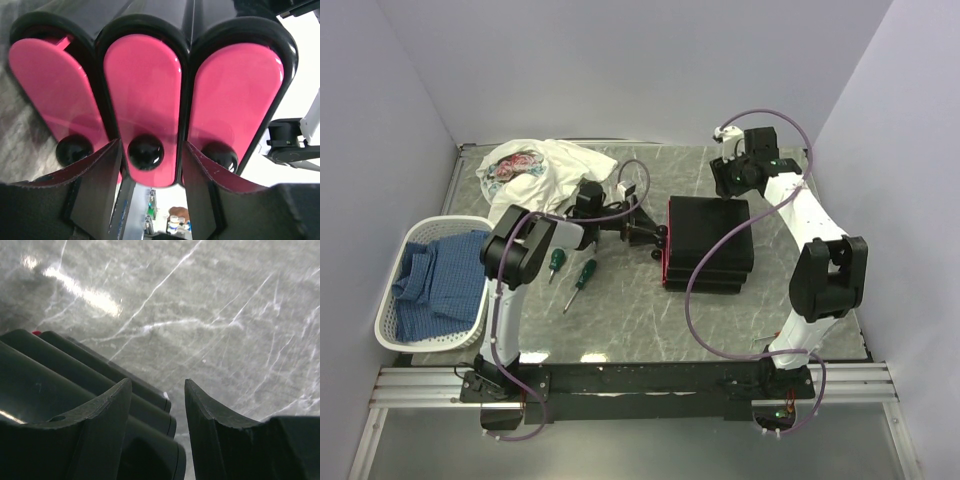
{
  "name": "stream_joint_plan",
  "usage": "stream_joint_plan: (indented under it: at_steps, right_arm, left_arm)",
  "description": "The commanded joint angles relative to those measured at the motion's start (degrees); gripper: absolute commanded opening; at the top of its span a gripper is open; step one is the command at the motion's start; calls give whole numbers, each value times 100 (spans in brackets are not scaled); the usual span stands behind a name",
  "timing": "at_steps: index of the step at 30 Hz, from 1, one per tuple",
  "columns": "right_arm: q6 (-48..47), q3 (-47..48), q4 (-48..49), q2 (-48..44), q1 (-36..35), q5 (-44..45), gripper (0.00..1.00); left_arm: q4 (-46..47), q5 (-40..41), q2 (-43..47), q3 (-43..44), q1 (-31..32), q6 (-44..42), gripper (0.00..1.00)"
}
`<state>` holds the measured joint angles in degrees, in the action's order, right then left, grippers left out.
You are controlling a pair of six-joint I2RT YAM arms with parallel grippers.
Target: Sort the tools into containers
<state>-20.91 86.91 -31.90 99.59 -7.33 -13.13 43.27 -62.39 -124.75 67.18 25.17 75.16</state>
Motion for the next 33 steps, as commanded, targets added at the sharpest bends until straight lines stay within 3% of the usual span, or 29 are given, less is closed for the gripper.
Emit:
stream_joint_plan:
  at_steps: [1,14,20,22,23,26,27,29,33]
  right_arm:
    - [-115,-210,-792,113,-58,-6,55]
    - [183,396,-563,-343,-66,241,57]
    - [52,142,-791,-941,-207,82,57]
    - [-88,-77,-949,-1256,-225,-66,56]
    - [-185,-139,-1071,-1336,-225,-407,54]
    - [-580,-446,-1643,-1617,-304,-884,44]
    - [-625,-717,-1696,-1714,-330,-893,33]
    - [-687,-982,-1705,-1908,-409,-902,14]
    - [-923,-1580,-1662,-2066,-453,-771,2]
  left_arm:
    - [-302,-203,-128,322,172,-379,55]
    - [-1101,-291,196,164,190,-880,49]
    - [-1004,-317,153,217,199,-783,39]
    - [-970,-370,109,234,199,-731,31]
    - [-900,-388,91,226,199,-643,15]
    - [-758,-388,91,199,164,-529,4]
    - [-767,-379,91,199,164,-546,1]
    - [-854,-388,135,225,120,-607,1]
    - [-1047,-423,205,287,-38,-695,1]
